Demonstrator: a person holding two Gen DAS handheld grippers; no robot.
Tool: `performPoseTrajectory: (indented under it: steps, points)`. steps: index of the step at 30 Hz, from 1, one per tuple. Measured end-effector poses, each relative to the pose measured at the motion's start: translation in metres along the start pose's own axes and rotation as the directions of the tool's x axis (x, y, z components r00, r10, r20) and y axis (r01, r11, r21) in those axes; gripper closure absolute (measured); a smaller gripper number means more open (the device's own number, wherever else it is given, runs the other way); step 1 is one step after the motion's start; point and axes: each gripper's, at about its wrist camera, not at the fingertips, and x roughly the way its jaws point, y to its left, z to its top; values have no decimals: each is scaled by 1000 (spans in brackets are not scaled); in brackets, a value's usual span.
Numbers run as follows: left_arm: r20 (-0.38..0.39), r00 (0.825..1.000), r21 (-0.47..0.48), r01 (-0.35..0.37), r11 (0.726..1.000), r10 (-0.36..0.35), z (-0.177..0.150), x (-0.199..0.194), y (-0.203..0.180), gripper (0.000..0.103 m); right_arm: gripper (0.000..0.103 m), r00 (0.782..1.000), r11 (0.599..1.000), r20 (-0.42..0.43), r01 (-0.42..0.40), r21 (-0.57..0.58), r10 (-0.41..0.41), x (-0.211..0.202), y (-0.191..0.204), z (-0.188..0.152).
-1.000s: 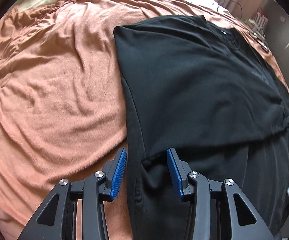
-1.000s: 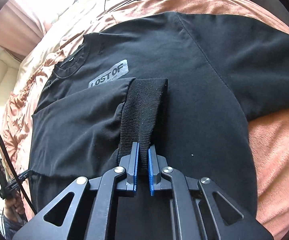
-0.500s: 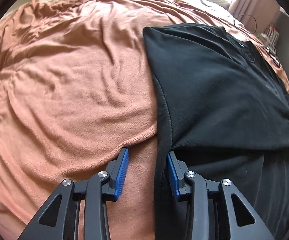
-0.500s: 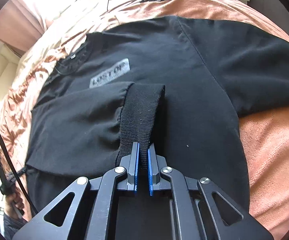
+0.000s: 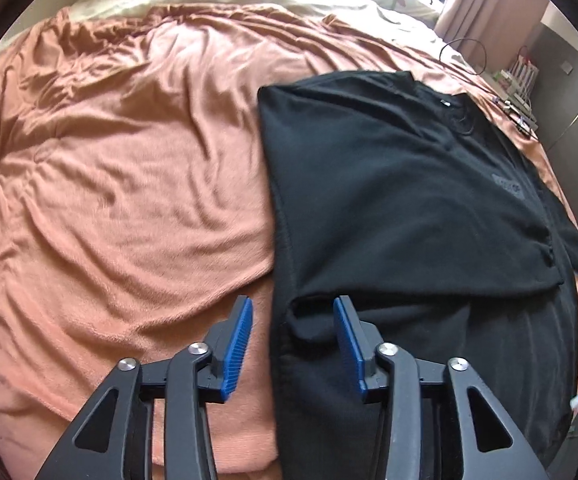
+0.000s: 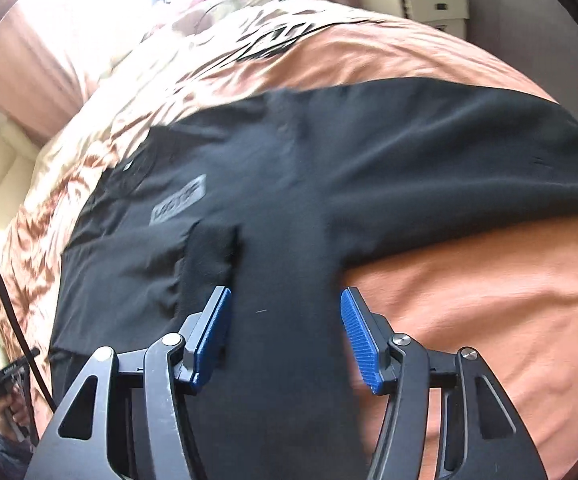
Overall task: Fold small clothes
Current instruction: 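Move the right gripper to the other sleeve and close on it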
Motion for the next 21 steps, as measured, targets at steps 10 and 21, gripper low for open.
performPoseTrajectory:
  steps: [10, 21]
  points:
    - [35, 999, 29, 33, 999, -34, 19, 0, -51, 44, 48, 993, 970, 107, 21, 244, -48, -47, -120, 1]
    - [39, 997, 73, 58, 996, -61, 34, 27, -103, 44, 59, 982, 912, 162, 26, 409, -100, -65, -199, -7]
